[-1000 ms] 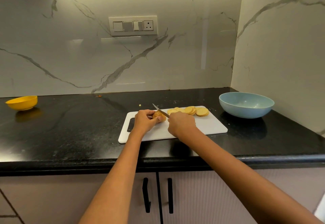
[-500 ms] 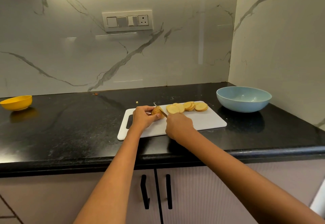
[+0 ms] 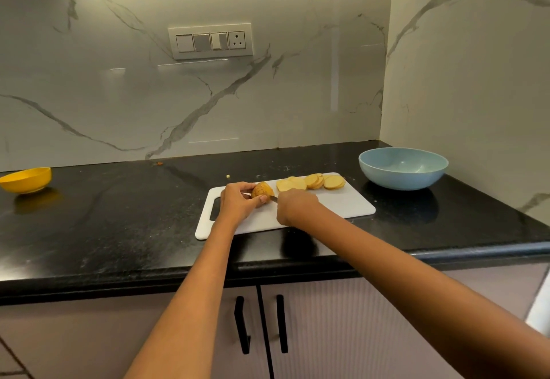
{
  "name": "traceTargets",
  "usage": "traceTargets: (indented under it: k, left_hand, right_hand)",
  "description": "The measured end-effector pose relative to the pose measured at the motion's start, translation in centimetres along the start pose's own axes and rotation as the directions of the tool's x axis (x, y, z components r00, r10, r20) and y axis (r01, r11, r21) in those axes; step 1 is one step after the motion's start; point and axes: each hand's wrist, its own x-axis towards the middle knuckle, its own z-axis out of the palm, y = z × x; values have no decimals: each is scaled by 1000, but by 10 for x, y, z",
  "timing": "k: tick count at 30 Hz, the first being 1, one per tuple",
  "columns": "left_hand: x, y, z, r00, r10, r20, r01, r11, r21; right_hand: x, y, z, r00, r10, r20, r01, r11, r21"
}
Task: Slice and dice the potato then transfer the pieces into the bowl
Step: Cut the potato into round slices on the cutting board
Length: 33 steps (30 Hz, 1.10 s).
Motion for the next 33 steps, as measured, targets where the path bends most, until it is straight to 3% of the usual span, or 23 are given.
traceTargets:
  k: [6, 12, 21, 25, 28, 33]
  left_hand:
    - [-2, -1, -2, 1000, 15, -4, -15, 1000, 5]
    - [3, -6, -1, 1000, 9, 24, -9, 1000, -13]
    - [6, -2, 5, 995, -86, 54, 85, 996, 14]
    - [4, -2, 8, 998, -36, 48, 28, 989, 146]
    - [4, -1, 9, 1000, 11, 28, -16, 982, 189]
    - [5, 1, 9, 999, 25, -30, -21, 993, 119]
  right_hand:
    - [7, -5, 8, 998, -42, -51, 39, 998, -49]
    - [-9, 32, 12, 993, -40, -109, 36, 998, -44]
    - [17, 48, 12, 955, 64, -290, 11, 969, 249]
    - [39, 39, 11, 899, 95, -427, 94, 912, 400]
    - [55, 32, 14, 871, 107, -479, 135, 886, 444]
    - [56, 37, 15, 833, 64, -550, 236, 858, 456]
